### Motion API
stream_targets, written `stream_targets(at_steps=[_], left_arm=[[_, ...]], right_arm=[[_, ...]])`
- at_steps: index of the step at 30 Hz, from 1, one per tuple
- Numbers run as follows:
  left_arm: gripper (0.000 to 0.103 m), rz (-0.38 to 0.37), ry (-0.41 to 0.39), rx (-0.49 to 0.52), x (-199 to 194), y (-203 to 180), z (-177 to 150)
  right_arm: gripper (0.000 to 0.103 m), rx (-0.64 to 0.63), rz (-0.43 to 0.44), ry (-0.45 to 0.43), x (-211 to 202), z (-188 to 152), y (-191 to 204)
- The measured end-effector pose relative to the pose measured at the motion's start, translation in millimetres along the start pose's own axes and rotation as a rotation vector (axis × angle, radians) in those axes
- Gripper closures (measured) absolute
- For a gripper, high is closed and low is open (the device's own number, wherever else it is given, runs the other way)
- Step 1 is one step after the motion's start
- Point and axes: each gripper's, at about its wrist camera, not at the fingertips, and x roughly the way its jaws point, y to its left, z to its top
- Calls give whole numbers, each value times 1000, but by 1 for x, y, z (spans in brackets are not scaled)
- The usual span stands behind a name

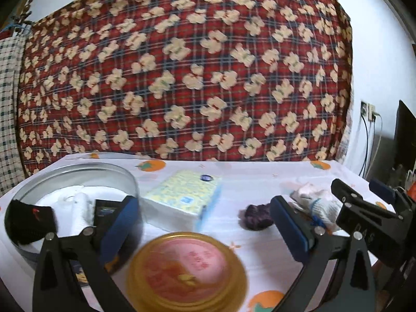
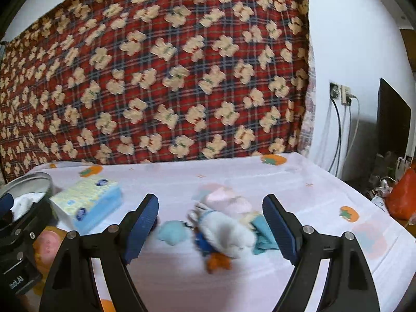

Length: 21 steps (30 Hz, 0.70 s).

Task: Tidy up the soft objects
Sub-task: 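Move both open grippers back toward the knit glove and soft items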

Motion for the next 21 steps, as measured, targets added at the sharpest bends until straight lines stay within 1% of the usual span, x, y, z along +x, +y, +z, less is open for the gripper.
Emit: stream_targets(at_steps=[5,9,11,13,15,17,18,21], left_arm=[[1,-36,44,18,10,-26,0],[1,-53,114,2,26,-42,0],[1,-52,166,1,38,-50,-1],[1,-54,213,10,48,-58,-2],[1,-62,249,18,57,-64,-4],[1,-64,283,23,64,-67,-5],[1,-67,302,25,68,-68,-6],[1,-58,325,12,73,-67,-7]], right_arm=[[19,-15,-16,67,15,2,-25],[19,-19,12,176,42,2,-40],[21,-13,49,222,54,0,-43],[30,-21,91,276,67,-1,-42],[34,-35,118,315,78,-3,-38],[34,-48,143,355,90,-4,-33],[34,-57,169,374,96,-4,-31],[35,-84,205,418,106,-6,-24]])
